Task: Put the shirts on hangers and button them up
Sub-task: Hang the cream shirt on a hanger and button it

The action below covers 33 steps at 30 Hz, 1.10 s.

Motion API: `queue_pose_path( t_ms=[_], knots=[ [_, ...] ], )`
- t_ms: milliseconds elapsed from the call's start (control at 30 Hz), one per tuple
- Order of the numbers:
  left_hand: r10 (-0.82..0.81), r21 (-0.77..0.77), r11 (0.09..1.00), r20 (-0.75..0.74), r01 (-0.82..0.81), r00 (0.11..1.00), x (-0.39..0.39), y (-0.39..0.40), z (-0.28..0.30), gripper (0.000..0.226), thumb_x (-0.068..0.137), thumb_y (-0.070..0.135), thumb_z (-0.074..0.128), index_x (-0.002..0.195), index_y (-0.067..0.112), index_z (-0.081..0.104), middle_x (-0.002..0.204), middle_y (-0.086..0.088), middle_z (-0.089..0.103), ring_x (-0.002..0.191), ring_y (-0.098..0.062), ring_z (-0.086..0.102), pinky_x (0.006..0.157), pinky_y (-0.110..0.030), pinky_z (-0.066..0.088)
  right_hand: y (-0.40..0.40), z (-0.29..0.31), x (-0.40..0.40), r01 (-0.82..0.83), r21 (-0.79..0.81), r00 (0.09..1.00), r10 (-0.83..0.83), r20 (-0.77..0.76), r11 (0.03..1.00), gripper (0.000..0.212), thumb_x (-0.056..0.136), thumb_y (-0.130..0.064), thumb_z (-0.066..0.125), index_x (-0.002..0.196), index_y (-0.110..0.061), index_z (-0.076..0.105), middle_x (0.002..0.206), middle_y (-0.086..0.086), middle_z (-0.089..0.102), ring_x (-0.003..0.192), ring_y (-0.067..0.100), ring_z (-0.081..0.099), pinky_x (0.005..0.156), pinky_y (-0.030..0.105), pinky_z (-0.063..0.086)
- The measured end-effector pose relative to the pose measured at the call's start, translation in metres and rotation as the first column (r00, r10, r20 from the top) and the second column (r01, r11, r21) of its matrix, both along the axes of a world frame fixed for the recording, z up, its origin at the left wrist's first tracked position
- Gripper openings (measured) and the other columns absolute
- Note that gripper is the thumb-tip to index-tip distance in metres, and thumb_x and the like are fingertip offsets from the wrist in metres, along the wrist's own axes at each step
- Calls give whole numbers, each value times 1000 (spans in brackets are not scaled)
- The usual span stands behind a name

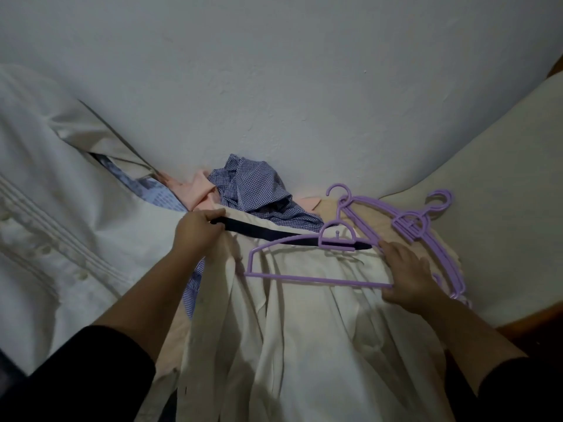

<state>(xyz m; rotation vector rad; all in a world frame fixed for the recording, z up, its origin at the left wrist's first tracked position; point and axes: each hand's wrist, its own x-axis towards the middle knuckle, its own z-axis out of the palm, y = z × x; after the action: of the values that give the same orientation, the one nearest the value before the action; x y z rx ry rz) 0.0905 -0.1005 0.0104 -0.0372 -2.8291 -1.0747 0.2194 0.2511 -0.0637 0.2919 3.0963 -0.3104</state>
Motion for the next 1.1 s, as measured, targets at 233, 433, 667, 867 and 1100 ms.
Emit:
queue_pose_path(
  t_ms=[233, 433, 667, 867, 1100],
  knots=[
    [-34, 174, 984, -37, 40, 999, -1, 7, 23, 35, 90, 8, 60, 123, 16, 64, 125, -7, 62, 98, -13, 57, 72, -8, 41, -11, 2, -7, -9, 42, 1000, 8, 13, 999, 97, 71, -25, 69, 148, -21, 11, 150, 4, 20, 137, 23, 22, 109, 46, 24],
    [6, 451, 892, -60, 21, 998, -14, 9, 51, 33, 90, 4, 56, 120, 17, 66, 111, -1, 65, 85, -6, 57, 76, -9, 45, -20, 9, -11, 23, 13, 1000, -23, -20, 1000, 97, 71, -28, 71, 148, -21, 12, 150, 4, 21, 137, 24, 23, 105, 44, 26],
    [-41, 815, 578, 81, -43, 996, -6, 17, 24, 36, 91, -5, 54, 123, 9, 61, 97, -11, 67, 73, -12, 63, 69, -18, 54, -70, 4, -35, -14, -229, 988, -22, -155, 973, 98, 73, -37, 70, 149, -25, 10, 151, 1, 19, 136, 25, 24, 105, 47, 27],
    [-136, 776, 561, 430, -289, 892, 16, -9, -61, 48, 89, -15, 45, 125, 15, 57, 92, -10, 63, 51, -16, 55, 45, -25, 50, -76, -20, -41, -72, -133, 997, 70, -17, 989, 97, 77, -35, 65, 151, -26, 3, 154, 1, 14, 139, 22, 19, 109, 41, 25],
    [-323, 671, 735, 477, -101, 818, 28, -7, -74, 45, 89, -8, 51, 127, 14, 58, 101, -10, 71, 73, -23, 58, 63, -31, 50, -79, -42, -46, -85, -133, 996, 86, 3, 988, 102, 73, -33, 69, 151, -26, 4, 154, 2, 16, 140, 21, 19, 107, 39, 28]
  ],
)
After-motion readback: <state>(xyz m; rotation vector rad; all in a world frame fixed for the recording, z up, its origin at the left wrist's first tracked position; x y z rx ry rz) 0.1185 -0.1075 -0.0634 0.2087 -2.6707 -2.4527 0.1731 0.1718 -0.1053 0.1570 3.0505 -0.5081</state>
